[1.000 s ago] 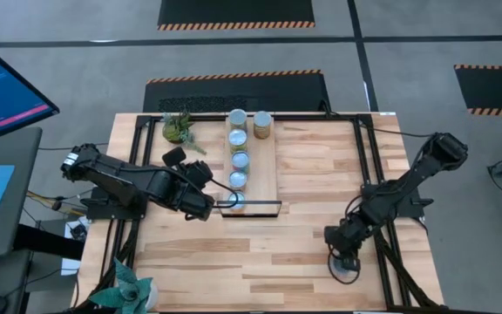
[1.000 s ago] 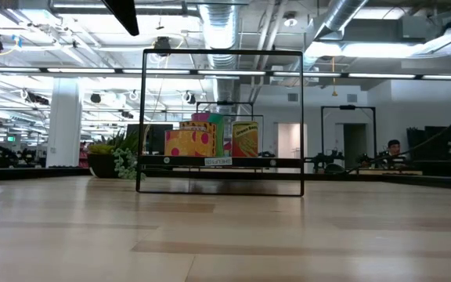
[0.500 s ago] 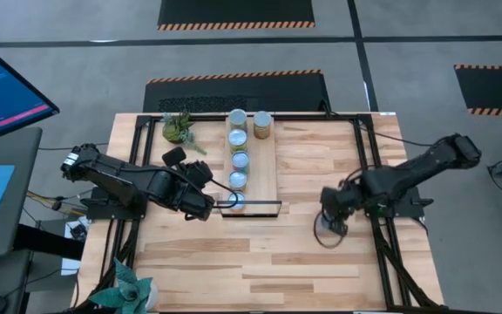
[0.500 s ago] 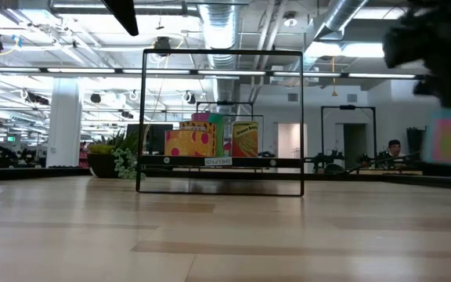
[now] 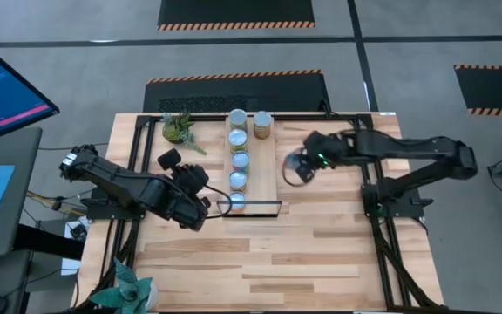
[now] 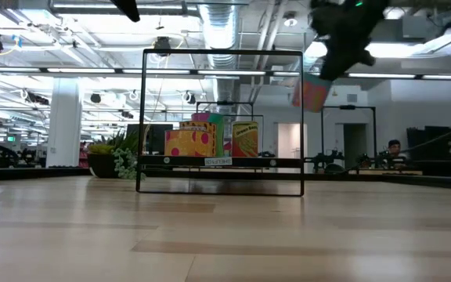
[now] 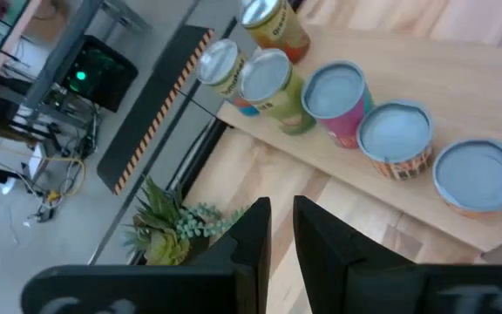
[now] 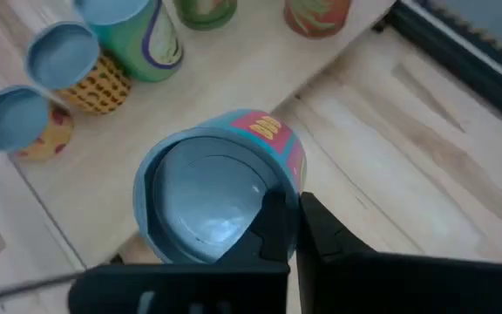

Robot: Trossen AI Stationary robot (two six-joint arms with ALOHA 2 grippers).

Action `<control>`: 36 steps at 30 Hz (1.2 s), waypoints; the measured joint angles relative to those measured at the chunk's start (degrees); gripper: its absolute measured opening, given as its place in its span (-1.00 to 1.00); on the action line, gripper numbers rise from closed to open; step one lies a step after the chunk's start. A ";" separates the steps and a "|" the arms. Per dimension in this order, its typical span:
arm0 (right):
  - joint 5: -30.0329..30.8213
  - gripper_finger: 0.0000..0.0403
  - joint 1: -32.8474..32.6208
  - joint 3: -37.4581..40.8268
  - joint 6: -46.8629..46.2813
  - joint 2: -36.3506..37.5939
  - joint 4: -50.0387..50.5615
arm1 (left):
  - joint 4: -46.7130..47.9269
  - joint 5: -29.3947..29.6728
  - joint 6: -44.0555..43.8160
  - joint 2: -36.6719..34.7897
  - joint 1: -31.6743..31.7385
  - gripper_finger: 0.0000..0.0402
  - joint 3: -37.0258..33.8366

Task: Pick and place cans onto a shelf
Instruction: Put the canned corn on the shelf

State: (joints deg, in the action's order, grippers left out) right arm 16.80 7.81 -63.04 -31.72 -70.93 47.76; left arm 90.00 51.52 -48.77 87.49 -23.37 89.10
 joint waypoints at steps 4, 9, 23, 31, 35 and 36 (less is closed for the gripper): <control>-4.80 -0.97 3.52 -5.78 3.22 -7.46 0.33 | 0.02 0.63 0.02 -0.12 -0.03 -0.77 0.00; -8.36 -0.97 3.76 -12.48 6.74 -16.15 1.56 | 0.03 3.16 -0.01 -0.25 -0.03 -0.77 0.00; -12.85 -0.97 -1.17 -22.87 9.74 -32.20 1.52 | 0.03 4.03 -1.42 -0.25 -0.01 -0.77 -0.37; -12.87 -0.97 -1.49 -23.64 8.91 -35.17 1.37 | 0.02 3.54 -1.44 -0.27 -0.01 -0.77 -0.39; -12.90 -0.92 -1.42 -23.59 8.84 -35.30 0.99 | 0.02 3.13 -1.44 -0.27 -0.01 -0.77 -0.39; -12.90 -0.89 -1.42 -23.64 8.81 -35.30 0.63 | 0.02 3.13 -1.40 -0.27 -0.01 -0.77 -0.39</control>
State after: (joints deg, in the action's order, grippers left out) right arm 3.90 6.39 -86.68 -22.91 -106.24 48.39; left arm 90.02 54.65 -50.17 87.22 -23.38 88.71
